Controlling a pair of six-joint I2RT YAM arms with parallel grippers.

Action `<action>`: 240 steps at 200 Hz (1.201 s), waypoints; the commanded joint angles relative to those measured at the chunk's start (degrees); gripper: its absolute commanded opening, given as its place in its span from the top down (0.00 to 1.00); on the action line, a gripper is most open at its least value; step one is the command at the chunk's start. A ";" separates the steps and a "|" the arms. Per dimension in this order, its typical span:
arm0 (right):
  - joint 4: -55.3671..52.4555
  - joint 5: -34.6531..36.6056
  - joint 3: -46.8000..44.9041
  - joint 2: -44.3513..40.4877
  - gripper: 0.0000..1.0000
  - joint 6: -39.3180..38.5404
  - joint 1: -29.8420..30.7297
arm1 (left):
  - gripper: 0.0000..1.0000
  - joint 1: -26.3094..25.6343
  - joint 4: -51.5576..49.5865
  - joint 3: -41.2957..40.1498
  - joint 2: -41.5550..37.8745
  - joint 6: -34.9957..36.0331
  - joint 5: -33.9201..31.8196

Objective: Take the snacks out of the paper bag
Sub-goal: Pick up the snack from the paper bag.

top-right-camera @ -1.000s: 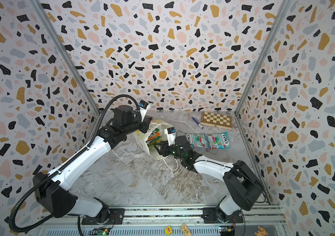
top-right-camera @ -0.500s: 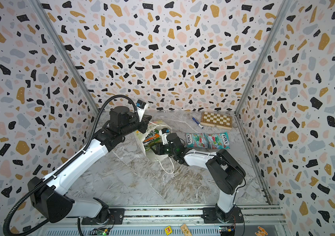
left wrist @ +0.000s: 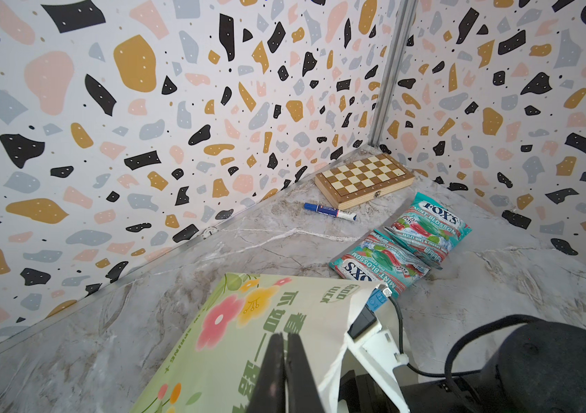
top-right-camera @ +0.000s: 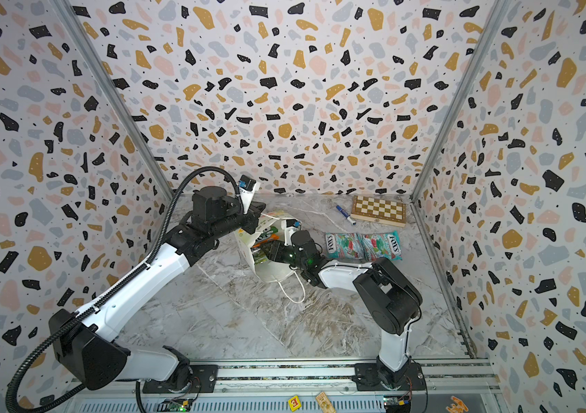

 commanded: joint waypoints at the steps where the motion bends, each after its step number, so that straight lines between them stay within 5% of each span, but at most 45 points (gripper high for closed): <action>1: 5.80 0.45 0.00 -0.51 0.58 5.44 -0.60 | 1.00 -0.14 2.70 -0.47 -1.41 -0.29 0.78; 240: 2.18 6.63 5.53 7.08 0.55 17.68 -2.16 | 1.00 -0.47 3.84 -1.79 -3.84 2.25 13.90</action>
